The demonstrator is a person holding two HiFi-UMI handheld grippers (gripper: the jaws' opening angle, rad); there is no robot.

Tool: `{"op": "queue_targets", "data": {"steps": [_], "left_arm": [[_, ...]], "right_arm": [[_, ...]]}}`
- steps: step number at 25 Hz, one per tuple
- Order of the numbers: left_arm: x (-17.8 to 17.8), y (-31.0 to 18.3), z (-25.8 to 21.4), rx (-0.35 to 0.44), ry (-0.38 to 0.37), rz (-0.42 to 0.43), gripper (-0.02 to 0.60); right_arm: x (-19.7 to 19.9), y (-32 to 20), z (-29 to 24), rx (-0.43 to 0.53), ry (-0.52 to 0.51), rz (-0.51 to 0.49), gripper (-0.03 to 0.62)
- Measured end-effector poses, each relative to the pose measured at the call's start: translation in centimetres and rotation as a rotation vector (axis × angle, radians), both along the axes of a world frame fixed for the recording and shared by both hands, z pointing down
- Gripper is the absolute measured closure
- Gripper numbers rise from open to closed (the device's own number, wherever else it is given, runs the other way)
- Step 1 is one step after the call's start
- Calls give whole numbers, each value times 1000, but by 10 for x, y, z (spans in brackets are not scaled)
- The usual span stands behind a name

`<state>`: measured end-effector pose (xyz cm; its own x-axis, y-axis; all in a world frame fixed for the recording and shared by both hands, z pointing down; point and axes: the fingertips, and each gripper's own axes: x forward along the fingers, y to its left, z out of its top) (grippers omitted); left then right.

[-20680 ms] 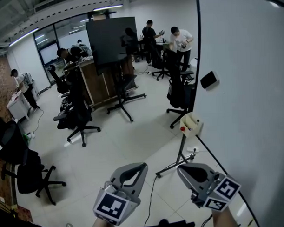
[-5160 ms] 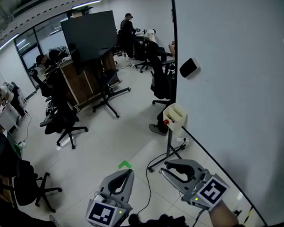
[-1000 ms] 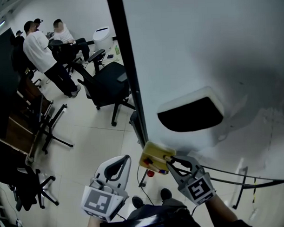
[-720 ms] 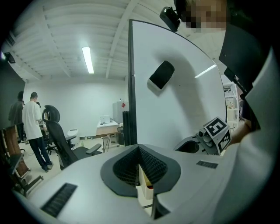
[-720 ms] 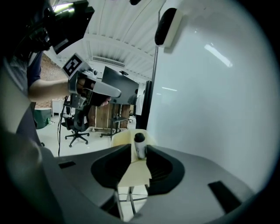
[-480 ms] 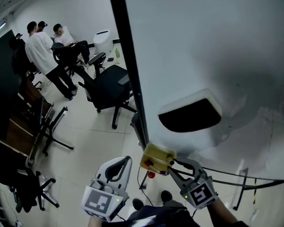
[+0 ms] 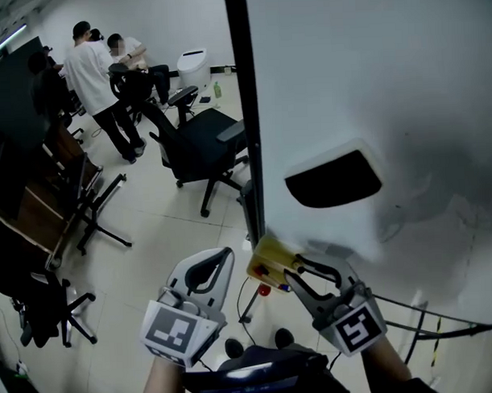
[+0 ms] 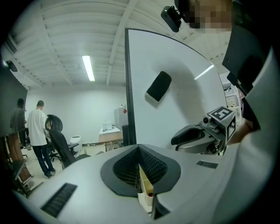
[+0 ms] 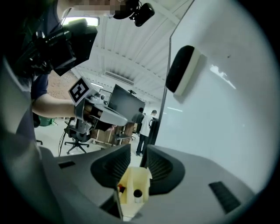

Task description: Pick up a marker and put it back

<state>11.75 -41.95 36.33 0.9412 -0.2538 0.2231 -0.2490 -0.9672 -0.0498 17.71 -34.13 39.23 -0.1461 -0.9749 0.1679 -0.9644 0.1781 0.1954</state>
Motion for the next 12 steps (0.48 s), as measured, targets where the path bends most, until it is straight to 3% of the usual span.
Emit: {"op": "queue_targets", "data": {"steps": [4, 9, 12], "left_arm": [[-7, 9, -20, 42, 27, -39, 584], [-23, 14, -50, 116, 70, -115, 583], [-35, 14, -66, 162, 87, -160, 583]], "right_arm": [[-12, -2, -32, 42, -8, -64, 450], [-21, -9, -72, 121, 96, -185, 450], [-28, -14, -95, 188, 102, -245, 450]]}}
